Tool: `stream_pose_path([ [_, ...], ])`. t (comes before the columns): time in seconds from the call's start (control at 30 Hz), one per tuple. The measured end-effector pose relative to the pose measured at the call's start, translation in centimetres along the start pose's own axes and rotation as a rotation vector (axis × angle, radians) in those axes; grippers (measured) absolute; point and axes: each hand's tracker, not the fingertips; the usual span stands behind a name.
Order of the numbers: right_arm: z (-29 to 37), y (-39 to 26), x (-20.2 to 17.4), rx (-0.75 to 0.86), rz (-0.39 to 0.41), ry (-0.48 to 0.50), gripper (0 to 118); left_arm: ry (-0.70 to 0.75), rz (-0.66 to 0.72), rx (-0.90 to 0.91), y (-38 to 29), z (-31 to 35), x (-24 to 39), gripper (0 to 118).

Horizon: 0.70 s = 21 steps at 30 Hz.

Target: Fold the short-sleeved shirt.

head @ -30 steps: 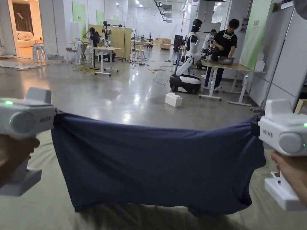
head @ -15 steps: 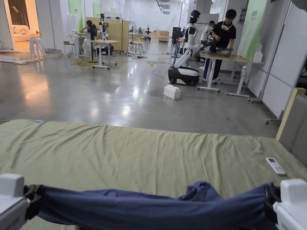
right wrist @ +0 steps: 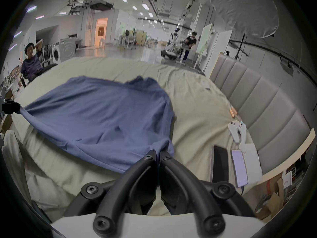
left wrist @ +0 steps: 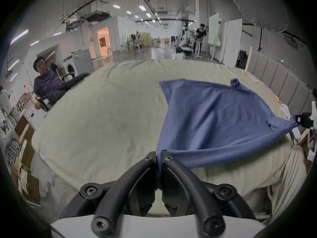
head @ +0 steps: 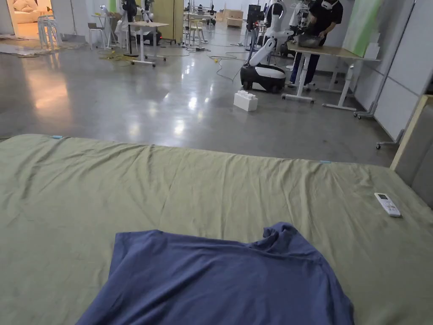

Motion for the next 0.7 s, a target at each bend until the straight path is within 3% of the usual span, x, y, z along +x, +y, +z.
stream_pose_path([
  [0.13, -1.0, -1.7, -0.4, -0.069, -0.001, -0.002, 3, 0.014, -0.031, -0.054, -1.3, -0.8, 1.2, 5],
  [0.27, -2.6, -2.5, -1.2, -0.147, 0.05, -0.006, 3, 0.027, -0.095, -0.129, -1.7, -2.2, 2.0, 5],
  [0.4, -4.6, -3.3, -2.0, -0.211, 0.06, -0.017, 3, 0.031, -0.101, -0.242, -2.4, -4.4, 2.4, 6],
  [0.6, -6.8, -3.8, -2.6, -0.288, 0.073, -0.023, 4, 0.042, -0.095, -0.272, -3.2, -7.8, 1.7, 6],
  [0.7, -7.1, -3.7, -2.6, -0.296, 0.058, -0.025, 13, 0.036, -0.051, -0.281, -3.2, -8.3, 1.0, 8],
])
